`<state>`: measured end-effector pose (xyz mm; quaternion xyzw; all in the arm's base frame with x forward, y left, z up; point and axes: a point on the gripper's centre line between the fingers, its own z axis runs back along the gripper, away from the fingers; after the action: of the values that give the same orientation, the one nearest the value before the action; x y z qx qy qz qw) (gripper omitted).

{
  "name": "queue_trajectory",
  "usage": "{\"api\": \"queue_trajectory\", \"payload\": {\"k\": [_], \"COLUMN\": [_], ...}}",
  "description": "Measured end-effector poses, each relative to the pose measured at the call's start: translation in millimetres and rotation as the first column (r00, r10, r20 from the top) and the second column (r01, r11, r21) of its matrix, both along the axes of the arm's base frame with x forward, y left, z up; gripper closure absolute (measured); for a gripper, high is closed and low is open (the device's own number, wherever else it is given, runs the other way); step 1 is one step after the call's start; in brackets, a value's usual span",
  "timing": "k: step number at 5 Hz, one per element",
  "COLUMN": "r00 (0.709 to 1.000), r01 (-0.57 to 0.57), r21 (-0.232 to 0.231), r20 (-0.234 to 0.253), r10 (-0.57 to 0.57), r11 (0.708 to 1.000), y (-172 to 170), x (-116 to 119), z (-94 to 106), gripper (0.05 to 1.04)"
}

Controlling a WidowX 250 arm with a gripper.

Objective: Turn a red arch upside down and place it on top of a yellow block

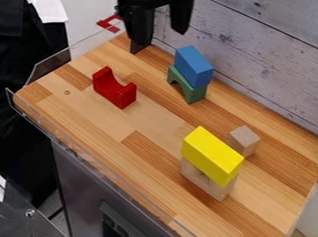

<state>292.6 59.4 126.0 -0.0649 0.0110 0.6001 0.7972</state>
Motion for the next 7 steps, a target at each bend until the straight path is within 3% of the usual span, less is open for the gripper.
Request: {"api": "queue_trajectory", "payload": {"k": [3,5,7], "r00": [0.994,0.980,0.964], "r01": [-0.083,-0.135,-0.161], "r21": [-0.060,-0.025,-0.057], "r20": [-0.071,-0.150,-0.225], "r10": [0.079,0.130,0.145], "r11": [0.995,0.991,0.985], "y": [36,50,53], "x": [-7,-11,-15], "z": [-57.7,-95.2,-118.8], "gripper": [0.083,0.083,0.083]}}
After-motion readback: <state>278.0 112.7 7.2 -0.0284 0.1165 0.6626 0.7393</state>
